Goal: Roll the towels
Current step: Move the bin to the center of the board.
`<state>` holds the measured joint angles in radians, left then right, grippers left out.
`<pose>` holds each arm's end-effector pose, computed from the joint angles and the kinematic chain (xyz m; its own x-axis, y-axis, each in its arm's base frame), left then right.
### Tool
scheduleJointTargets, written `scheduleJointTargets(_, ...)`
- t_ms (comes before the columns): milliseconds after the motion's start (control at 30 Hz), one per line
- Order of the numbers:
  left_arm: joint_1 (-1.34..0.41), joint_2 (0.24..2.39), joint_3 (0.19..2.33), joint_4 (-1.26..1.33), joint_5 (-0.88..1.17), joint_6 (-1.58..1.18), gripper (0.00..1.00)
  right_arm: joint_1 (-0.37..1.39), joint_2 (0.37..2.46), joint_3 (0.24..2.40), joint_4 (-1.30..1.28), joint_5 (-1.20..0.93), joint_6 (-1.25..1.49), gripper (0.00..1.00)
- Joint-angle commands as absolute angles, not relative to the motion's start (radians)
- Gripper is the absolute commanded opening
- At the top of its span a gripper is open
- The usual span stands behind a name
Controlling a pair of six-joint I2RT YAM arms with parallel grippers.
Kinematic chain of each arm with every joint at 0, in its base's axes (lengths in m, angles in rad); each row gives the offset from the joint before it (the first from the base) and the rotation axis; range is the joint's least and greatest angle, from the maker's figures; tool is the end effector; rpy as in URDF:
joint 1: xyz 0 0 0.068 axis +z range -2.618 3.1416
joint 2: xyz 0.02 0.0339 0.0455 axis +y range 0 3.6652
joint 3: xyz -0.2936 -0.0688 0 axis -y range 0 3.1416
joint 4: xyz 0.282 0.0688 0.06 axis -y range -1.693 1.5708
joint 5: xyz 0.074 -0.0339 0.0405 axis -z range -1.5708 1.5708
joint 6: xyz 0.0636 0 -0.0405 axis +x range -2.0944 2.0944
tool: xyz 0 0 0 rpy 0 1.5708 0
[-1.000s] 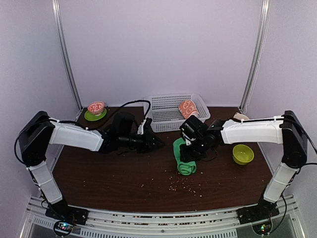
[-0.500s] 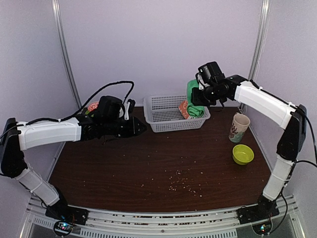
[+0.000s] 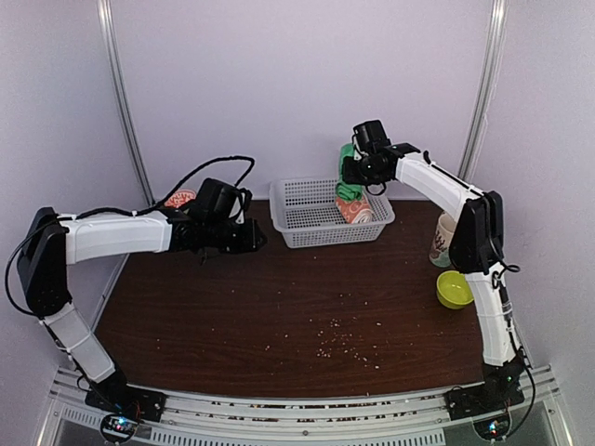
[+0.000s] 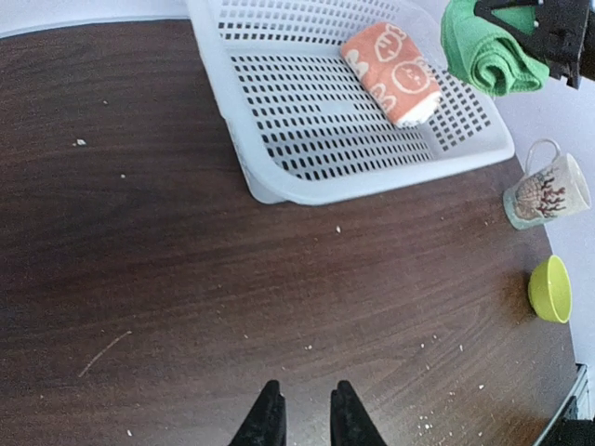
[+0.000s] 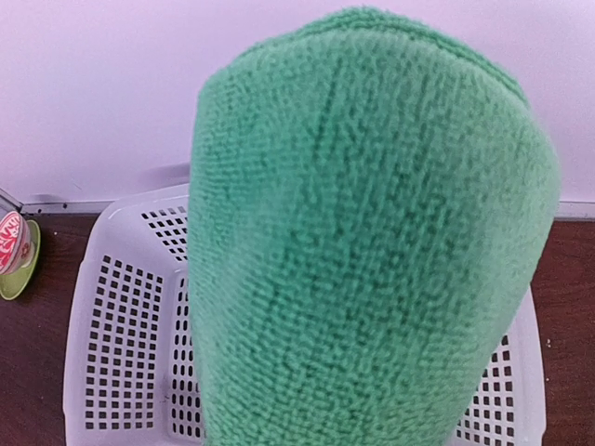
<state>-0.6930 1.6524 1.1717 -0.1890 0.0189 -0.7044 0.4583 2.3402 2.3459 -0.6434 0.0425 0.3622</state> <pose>0.3297 -0.2754 0.2435 -0.7849 -0.1898 -0.5898 0.1861 0.8357 -0.5166 0.5540 0.2703 0.3041 -0.6451 0.0765 -0.7603 -0.1955 0.9453 0.2610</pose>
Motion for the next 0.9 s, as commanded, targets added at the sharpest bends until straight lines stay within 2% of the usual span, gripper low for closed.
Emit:
scheduleJointTargets(0, -0.645, 1.694, 1.217, -0.12, -0.016, -0.72, 0.19, 0.459, 2.376, 2.419, -0.629, 0.012, 0.345, 0.0)
scheduleJointTargets(467, -0.614, 1.775, 1.261, -0.107, 0.049, -0.738, 0.19, 0.464, 2.505, 2.437, -0.654, -0.09, 0.388, 0.0)
scheduleJointTargets(867, -0.602, 1.748, 1.254, -0.112, 0.035, -0.741, 0.19, 0.498, 2.44, 2.322, -0.733, -0.183, 0.384, 0.0)
